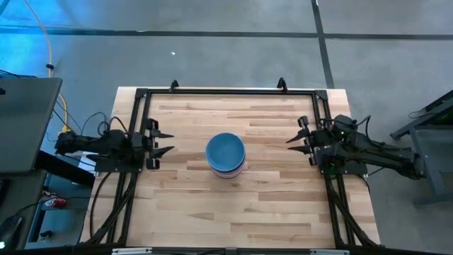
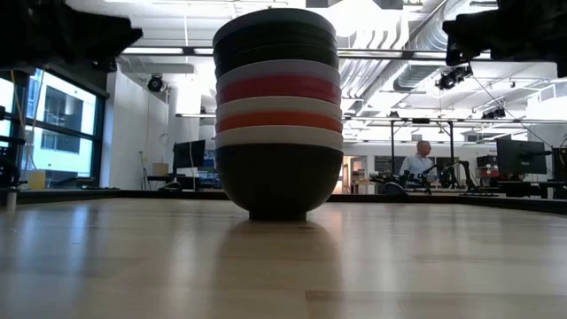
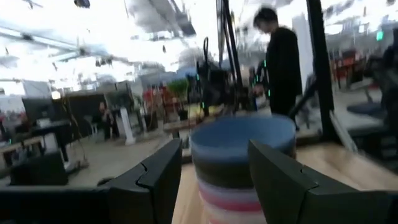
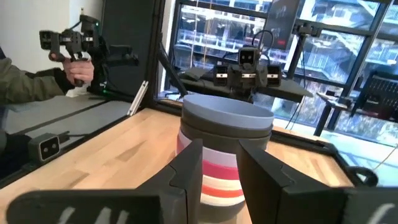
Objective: Nest bowls inside each other
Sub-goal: Return to Home Position
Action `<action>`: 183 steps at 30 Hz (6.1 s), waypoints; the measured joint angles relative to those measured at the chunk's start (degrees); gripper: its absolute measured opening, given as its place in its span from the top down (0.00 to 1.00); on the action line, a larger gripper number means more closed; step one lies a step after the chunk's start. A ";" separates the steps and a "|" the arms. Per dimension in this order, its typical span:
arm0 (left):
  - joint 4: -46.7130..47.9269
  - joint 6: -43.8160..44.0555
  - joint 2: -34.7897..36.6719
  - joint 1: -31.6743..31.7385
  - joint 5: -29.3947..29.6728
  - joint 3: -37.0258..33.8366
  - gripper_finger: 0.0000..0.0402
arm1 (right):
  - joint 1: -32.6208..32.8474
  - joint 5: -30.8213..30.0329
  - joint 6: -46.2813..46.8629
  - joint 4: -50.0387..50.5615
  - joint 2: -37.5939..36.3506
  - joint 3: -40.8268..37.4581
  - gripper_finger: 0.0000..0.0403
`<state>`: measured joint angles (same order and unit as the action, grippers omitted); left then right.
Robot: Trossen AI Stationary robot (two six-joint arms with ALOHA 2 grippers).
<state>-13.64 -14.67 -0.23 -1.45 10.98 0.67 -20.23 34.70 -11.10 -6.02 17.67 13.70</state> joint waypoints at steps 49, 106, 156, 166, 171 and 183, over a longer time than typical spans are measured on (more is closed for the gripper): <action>10.53 2.65 -0.13 4.11 6.98 0.07 0.57 | 10.72 -28.01 17.26 -4.33 0.12 -1.45 0.77; 10.73 1.46 -0.13 4.10 5.69 0.07 0.57 | 25.59 -47.81 3.21 0.97 -17.42 -1.45 0.77; 9.36 7.89 -0.13 4.11 -9.36 0.07 0.57 | 25.49 -37.21 6.39 4.84 -17.38 -13.16 0.77; 8.69 11.59 -0.13 4.07 -4.47 0.07 0.57 | 25.49 -34.43 6.19 5.90 -17.38 -12.80 0.77; 8.65 11.44 -0.13 4.07 -5.63 0.07 0.57 | 25.49 -31.60 6.15 5.83 -17.38 -12.75 0.77; 9.97 9.44 -0.13 4.07 -5.61 0.07 0.57 | 25.46 -39.88 0.56 5.72 -17.35 -12.66 0.77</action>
<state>-3.67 -5.24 -0.36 2.61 5.37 0.73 5.23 -5.18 -10.55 -0.30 0.33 1.05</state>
